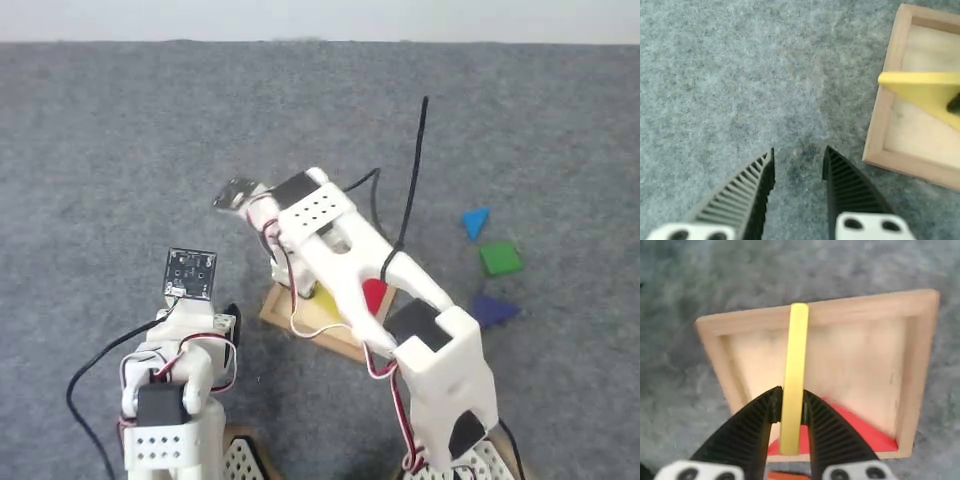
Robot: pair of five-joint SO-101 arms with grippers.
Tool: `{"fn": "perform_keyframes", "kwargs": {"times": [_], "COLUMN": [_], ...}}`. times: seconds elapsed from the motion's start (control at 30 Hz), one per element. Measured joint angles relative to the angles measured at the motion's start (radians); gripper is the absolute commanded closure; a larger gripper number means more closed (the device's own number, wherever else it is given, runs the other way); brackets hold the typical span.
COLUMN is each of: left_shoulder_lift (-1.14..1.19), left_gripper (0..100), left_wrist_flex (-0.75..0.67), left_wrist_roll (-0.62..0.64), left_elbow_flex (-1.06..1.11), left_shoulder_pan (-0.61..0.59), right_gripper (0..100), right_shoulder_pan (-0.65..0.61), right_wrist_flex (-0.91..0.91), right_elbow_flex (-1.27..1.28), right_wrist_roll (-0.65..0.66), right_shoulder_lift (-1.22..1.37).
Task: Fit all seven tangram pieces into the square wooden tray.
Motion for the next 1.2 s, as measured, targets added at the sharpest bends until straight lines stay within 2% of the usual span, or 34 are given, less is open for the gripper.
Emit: {"fn": "perform_keyframes", "kwargs": {"times": [0.2,0.43,0.6,0.73,1.1,1.2], "left_shoulder_lift": [0.000,0.000,0.000,0.000,0.000,0.000], "left_gripper": [85,85,85,85,85,85], "left_wrist_flex": [0.000,0.000,0.000,0.000,0.000,0.000], "left_wrist_roll": [0.000,0.000,0.000,0.000,0.000,0.000], "left_elbow_flex": [0.000,0.000,0.000,0.000,0.000,0.000], "left_shoulder_pan": [0.000,0.000,0.000,0.000,0.000,-0.002], "right_gripper": [99.1,98.7,90.6,86.6,86.1,86.1], "right_shoulder_pan": [-0.080,-0.084,-0.100,-0.100,-0.100,-0.071], "right_wrist_flex": [0.049,0.106,0.164,0.167,0.100,0.095], "right_elbow_flex": [0.000,0.000,0.000,0.000,0.000,0.000], "right_wrist_roll": [0.025,0.026,0.029,0.031,0.035,0.081], "right_shoulder_lift": [0.000,0.000,0.000,0.000,0.000,0.000]}}
